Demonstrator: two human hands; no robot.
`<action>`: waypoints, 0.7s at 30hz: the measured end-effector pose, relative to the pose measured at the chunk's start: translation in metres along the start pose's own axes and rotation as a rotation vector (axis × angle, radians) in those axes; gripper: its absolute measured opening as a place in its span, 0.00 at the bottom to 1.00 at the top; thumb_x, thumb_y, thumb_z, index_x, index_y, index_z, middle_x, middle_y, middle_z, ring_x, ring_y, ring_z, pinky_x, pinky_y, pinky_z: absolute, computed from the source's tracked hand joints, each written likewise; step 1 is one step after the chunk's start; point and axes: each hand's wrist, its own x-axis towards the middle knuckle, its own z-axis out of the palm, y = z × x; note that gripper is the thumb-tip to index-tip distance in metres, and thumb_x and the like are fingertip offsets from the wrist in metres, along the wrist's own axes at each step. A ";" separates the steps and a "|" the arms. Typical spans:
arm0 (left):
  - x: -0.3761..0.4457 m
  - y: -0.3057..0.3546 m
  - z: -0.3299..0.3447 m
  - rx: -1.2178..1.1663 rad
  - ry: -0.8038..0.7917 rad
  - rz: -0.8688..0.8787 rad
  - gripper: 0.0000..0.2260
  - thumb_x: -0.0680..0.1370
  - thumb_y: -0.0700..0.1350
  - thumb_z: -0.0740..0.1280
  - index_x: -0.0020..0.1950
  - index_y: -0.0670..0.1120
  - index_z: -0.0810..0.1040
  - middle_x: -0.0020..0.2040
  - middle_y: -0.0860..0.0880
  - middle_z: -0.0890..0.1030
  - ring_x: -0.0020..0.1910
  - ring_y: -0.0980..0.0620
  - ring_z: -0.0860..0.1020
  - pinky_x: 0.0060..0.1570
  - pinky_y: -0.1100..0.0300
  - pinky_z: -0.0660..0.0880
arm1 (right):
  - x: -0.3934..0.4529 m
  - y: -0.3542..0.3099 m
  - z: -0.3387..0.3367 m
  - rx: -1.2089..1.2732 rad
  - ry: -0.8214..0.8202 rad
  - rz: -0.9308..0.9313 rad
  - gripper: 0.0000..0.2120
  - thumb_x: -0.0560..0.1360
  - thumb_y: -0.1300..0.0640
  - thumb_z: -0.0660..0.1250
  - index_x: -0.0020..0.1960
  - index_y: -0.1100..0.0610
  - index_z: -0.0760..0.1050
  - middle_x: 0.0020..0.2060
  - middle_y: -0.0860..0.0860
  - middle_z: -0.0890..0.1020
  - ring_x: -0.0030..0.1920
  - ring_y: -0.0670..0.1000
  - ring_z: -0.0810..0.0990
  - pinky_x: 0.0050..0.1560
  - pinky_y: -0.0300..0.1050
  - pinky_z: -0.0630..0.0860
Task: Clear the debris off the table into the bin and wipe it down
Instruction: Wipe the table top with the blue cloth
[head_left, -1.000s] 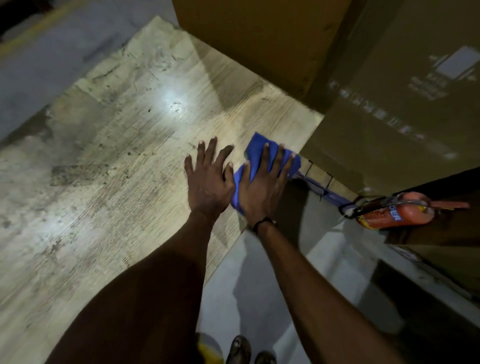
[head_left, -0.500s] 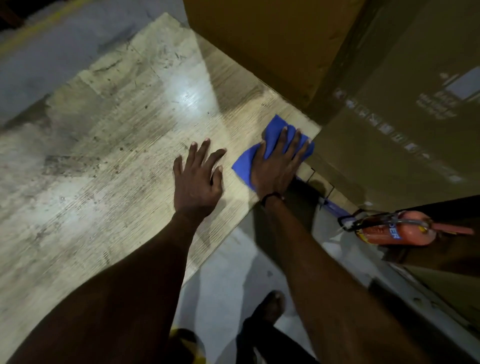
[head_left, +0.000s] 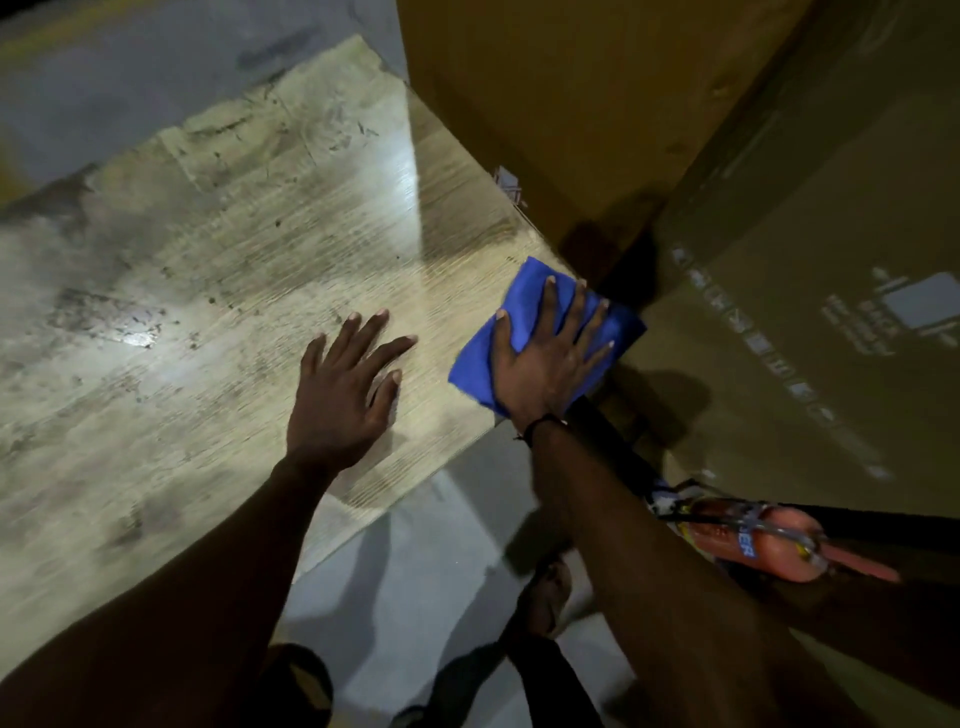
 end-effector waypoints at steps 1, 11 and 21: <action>0.001 0.000 0.000 -0.005 0.002 -0.003 0.21 0.86 0.53 0.57 0.79 0.60 0.70 0.85 0.56 0.60 0.85 0.50 0.55 0.81 0.41 0.53 | 0.009 0.006 -0.002 -0.004 -0.016 -0.017 0.36 0.82 0.32 0.56 0.84 0.49 0.63 0.84 0.57 0.61 0.84 0.65 0.56 0.78 0.75 0.55; 0.002 0.000 0.004 0.059 0.014 0.002 0.21 0.86 0.54 0.55 0.79 0.60 0.71 0.85 0.55 0.61 0.85 0.49 0.56 0.80 0.40 0.55 | 0.068 0.032 -0.015 -0.128 -0.251 -0.433 0.39 0.82 0.29 0.49 0.86 0.50 0.54 0.81 0.62 0.61 0.71 0.70 0.69 0.67 0.69 0.69; 0.067 0.081 0.053 0.066 0.183 -0.569 0.26 0.84 0.58 0.53 0.82 0.58 0.64 0.86 0.49 0.58 0.86 0.42 0.52 0.77 0.26 0.48 | 0.112 0.049 -0.016 0.089 -0.329 -0.727 0.38 0.83 0.31 0.55 0.86 0.50 0.57 0.83 0.62 0.60 0.69 0.68 0.74 0.61 0.57 0.78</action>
